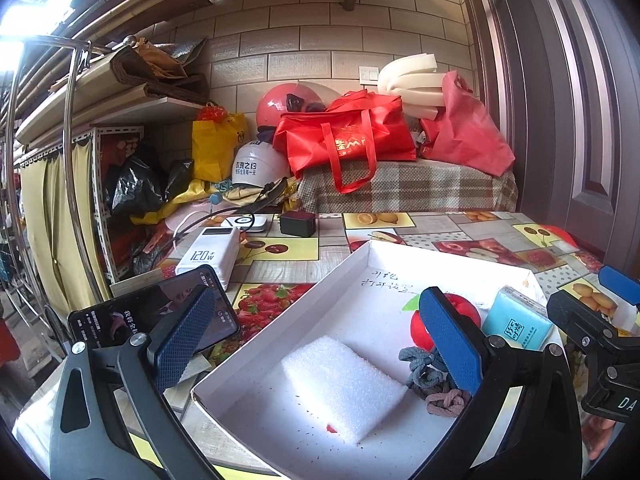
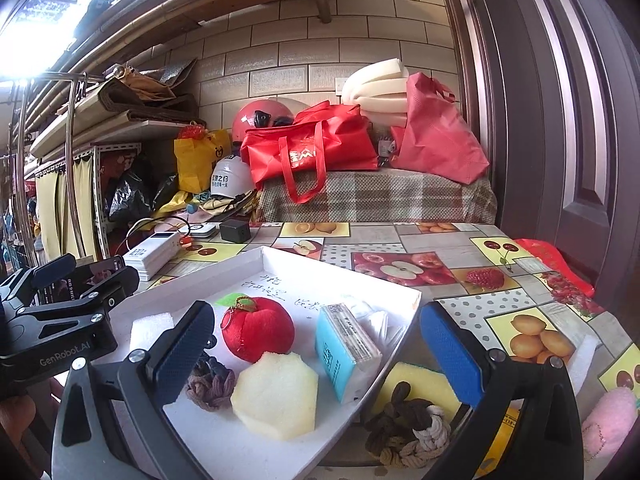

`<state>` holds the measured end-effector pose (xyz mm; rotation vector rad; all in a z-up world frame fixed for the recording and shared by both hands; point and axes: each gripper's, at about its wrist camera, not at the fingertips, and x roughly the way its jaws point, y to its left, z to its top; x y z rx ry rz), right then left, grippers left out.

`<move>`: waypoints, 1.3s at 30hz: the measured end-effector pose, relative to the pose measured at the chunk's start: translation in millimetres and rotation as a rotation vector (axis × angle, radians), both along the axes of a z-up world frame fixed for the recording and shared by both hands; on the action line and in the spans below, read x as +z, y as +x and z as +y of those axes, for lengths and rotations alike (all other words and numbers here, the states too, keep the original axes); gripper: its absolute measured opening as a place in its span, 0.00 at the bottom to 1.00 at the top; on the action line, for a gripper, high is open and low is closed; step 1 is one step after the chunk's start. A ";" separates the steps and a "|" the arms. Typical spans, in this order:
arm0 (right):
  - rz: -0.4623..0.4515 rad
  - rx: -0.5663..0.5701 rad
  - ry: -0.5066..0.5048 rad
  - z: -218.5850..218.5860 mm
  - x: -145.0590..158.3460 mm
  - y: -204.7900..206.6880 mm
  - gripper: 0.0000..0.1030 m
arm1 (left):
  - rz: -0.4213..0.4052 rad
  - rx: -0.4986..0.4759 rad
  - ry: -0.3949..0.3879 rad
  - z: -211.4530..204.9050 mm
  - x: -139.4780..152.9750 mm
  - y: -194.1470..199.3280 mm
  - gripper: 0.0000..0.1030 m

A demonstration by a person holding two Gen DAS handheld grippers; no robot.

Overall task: Organize soft objects
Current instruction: 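Withdraw both tools from the box back toward the pile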

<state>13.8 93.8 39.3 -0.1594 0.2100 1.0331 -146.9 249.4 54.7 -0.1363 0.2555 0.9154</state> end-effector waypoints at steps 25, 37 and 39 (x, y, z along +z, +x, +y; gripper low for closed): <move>0.018 0.033 -0.007 -26.2 -2.0 -5.5 1.00 | 0.003 0.011 0.002 -6.4 -0.7 -6.0 1.00; 0.029 0.035 0.000 -38.6 -2.0 -4.0 1.00 | 0.015 -0.017 0.023 -28.7 -0.3 -1.5 1.00; 0.028 0.036 0.000 -38.7 -2.1 -4.1 1.00 | 0.016 -0.018 0.024 -30.0 -0.5 -1.5 1.00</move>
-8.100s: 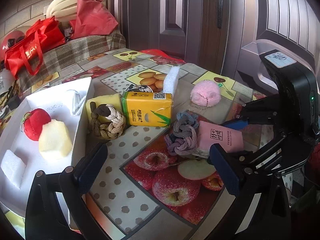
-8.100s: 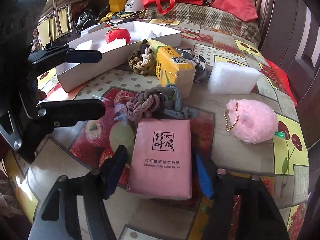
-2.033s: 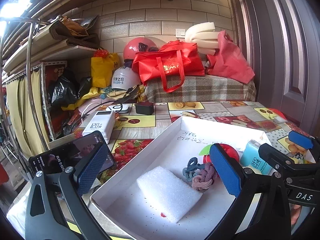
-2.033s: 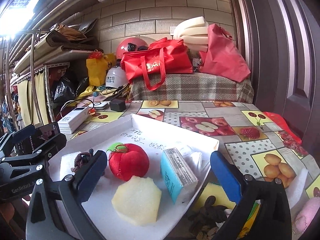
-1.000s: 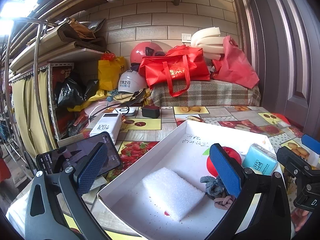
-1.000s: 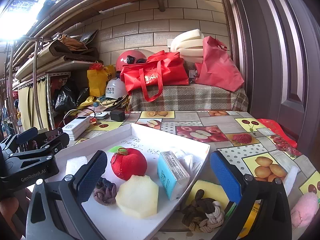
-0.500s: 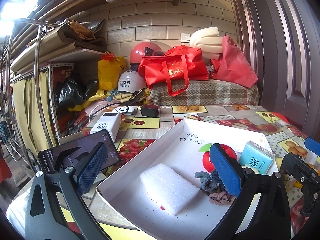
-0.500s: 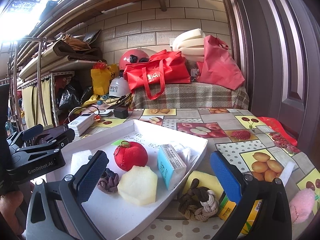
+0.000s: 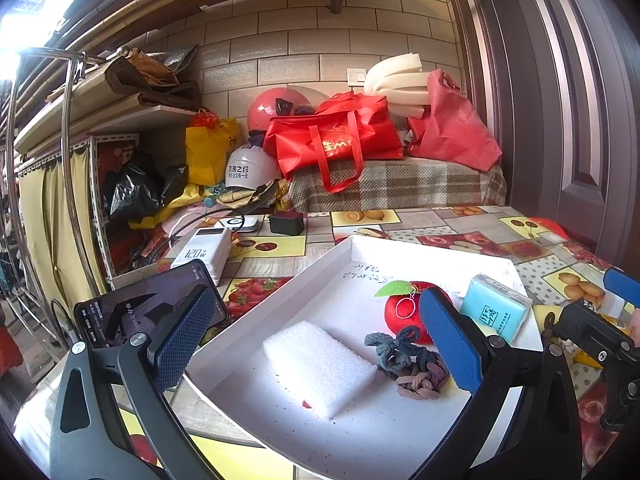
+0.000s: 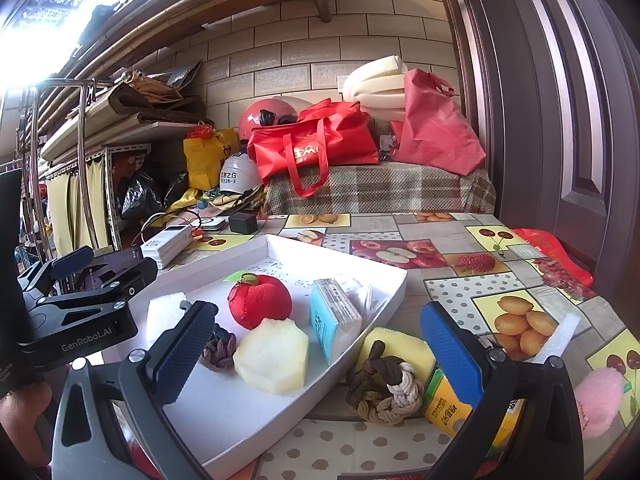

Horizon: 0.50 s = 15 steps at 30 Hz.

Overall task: Organize soft objects
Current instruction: 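Withdraw both tools from the box back toward the pile, then grasp the yellow tissue pack with the left tool while the right grasps the pink fluffy ball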

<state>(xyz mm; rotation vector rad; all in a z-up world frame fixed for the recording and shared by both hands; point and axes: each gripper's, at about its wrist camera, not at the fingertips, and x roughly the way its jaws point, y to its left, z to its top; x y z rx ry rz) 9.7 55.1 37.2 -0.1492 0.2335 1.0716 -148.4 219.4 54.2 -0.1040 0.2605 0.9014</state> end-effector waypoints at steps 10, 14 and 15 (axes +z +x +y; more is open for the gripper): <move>-0.020 0.025 -0.029 -20.1 -1.0 0.9 1.00 | 0.010 -0.018 0.009 -7.0 -0.1 2.1 1.00; -0.021 -0.009 -0.033 -43.5 0.9 17.6 1.00 | 0.012 -0.025 0.009 -10.4 -0.2 2.7 1.00; -0.023 -0.017 -0.027 -50.8 1.6 22.0 1.00 | 0.012 -0.025 0.010 -11.0 0.0 3.0 1.00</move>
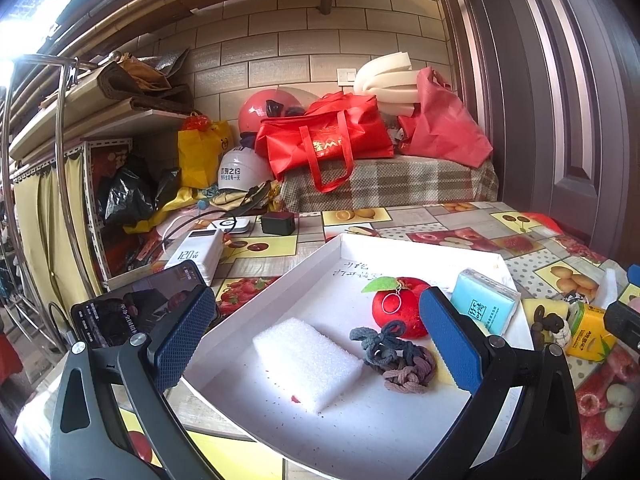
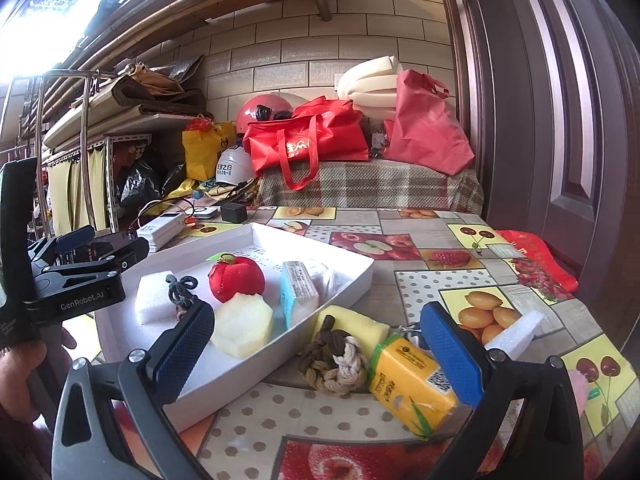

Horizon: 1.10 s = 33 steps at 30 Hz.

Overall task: Organize soft objects
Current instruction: 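Grasp the yellow tissue pack with the left tool while the right grasps the pink fluffy ball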

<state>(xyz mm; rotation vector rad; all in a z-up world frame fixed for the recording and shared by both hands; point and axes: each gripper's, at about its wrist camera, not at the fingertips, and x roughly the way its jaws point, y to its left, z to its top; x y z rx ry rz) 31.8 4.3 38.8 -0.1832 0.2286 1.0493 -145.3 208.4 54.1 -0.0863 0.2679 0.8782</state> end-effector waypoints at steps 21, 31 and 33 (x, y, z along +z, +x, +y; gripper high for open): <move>0.130 -0.244 -0.016 -120.6 3.6 128.2 1.00 | -0.044 -0.423 -0.127 -77.9 4.9 39.2 1.00; 0.266 -0.094 -0.357 -77.3 -33.7 146.3 1.00 | 0.235 -0.636 -0.180 -133.3 -8.7 146.9 1.00; 0.311 -0.096 -0.390 -74.3 -41.1 152.4 1.00 | 0.252 -0.639 -0.180 -134.6 -11.1 161.3 1.00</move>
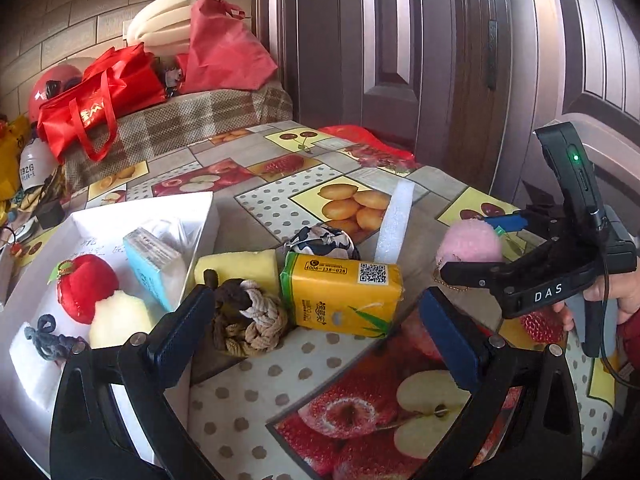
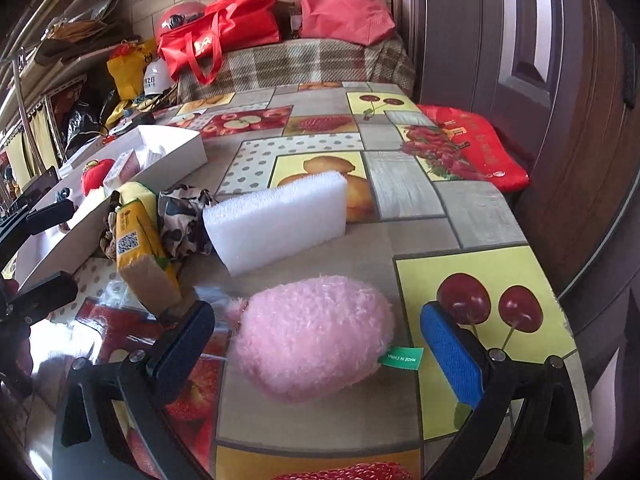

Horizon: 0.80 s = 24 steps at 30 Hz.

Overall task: Organize soft objects
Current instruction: 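Grasp the yellow tissue pack with the left tool while the right grasps the pink fluffy ball, then carry the yellow tissue pack and pink ball over the white box with both tools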

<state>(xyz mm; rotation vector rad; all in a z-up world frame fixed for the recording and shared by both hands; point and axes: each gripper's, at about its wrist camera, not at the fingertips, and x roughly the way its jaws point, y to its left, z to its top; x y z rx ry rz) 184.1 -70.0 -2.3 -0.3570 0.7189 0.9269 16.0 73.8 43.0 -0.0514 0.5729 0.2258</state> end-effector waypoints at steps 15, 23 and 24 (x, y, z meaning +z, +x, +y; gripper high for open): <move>0.011 0.046 0.012 -1.0 1.8 -2.9 0.65 | 0.098 -0.080 0.000 -6.2 -13.4 36.2 0.69; -0.177 0.001 0.175 -26.1 27.2 -28.2 0.65 | -0.128 0.020 0.134 -23.0 11.0 -10.1 0.69; -0.193 -0.010 0.204 -31.4 30.1 -29.8 0.65 | -0.160 0.037 0.143 -23.1 13.7 -16.9 0.69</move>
